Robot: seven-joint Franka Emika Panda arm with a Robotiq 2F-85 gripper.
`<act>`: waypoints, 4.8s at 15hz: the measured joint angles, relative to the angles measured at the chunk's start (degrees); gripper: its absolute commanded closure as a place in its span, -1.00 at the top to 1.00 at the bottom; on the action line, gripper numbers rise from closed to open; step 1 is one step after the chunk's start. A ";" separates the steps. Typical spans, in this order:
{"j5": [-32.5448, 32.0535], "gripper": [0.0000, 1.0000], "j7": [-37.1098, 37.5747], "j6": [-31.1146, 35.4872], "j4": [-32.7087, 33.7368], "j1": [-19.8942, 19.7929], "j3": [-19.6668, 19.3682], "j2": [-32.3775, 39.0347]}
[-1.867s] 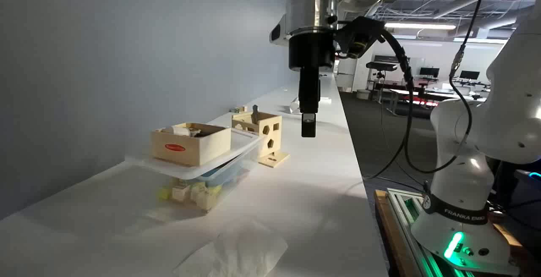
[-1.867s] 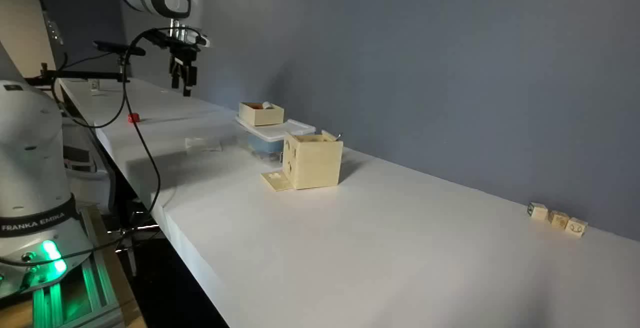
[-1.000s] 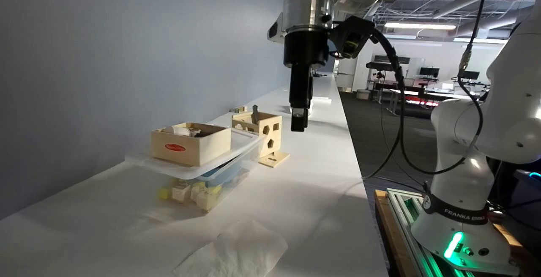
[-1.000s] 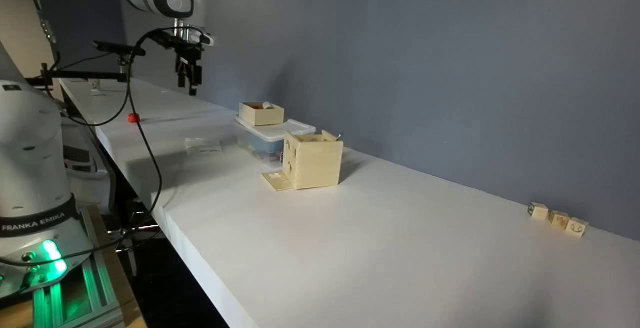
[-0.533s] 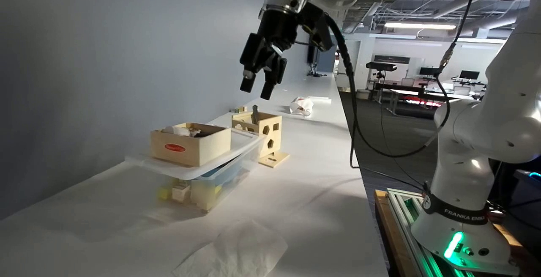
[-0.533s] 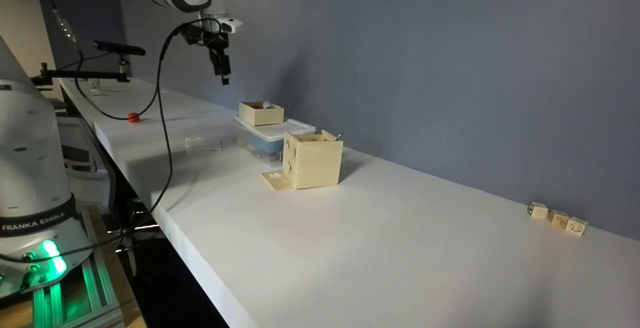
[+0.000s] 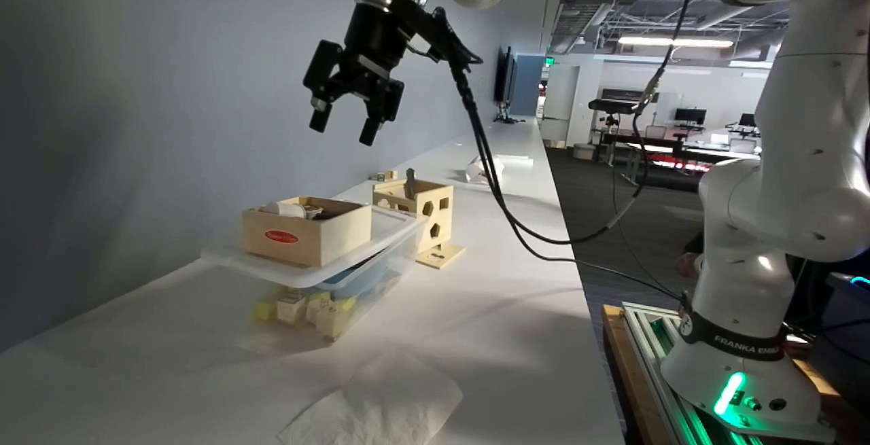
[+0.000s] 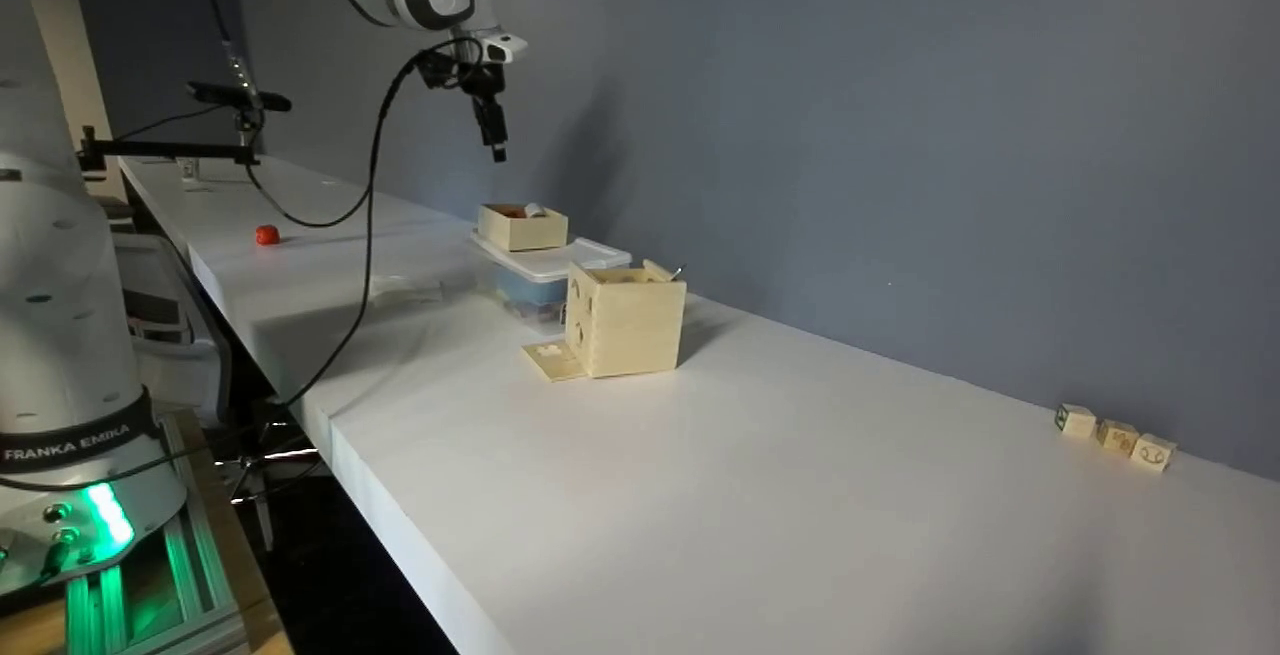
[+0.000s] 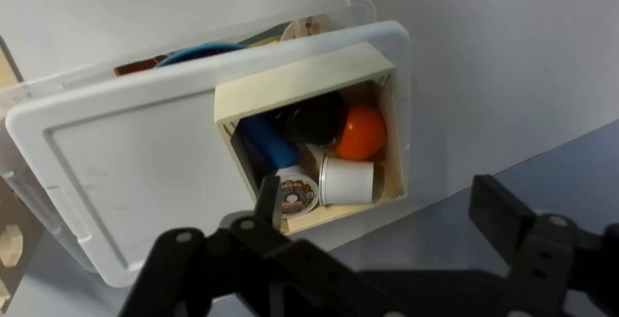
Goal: Put the white object and red toy inside the cube-shaped object
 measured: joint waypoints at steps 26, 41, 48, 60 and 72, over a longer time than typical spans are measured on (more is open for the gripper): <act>1.46 1.00 -5.29 16.90 8.04 2.80 -2.69 19.01; 2.03 0.62 -5.51 16.10 7.23 3.24 -3.32 19.08; 2.05 -0.42 -5.51 15.76 6.76 3.72 -3.31 18.85; 5.51 -0.55 -3.61 16.55 3.46 1.05 -6.80 11.48; -20.22 -0.55 31.81 13.95 -5.81 -3.17 -17.72 8.35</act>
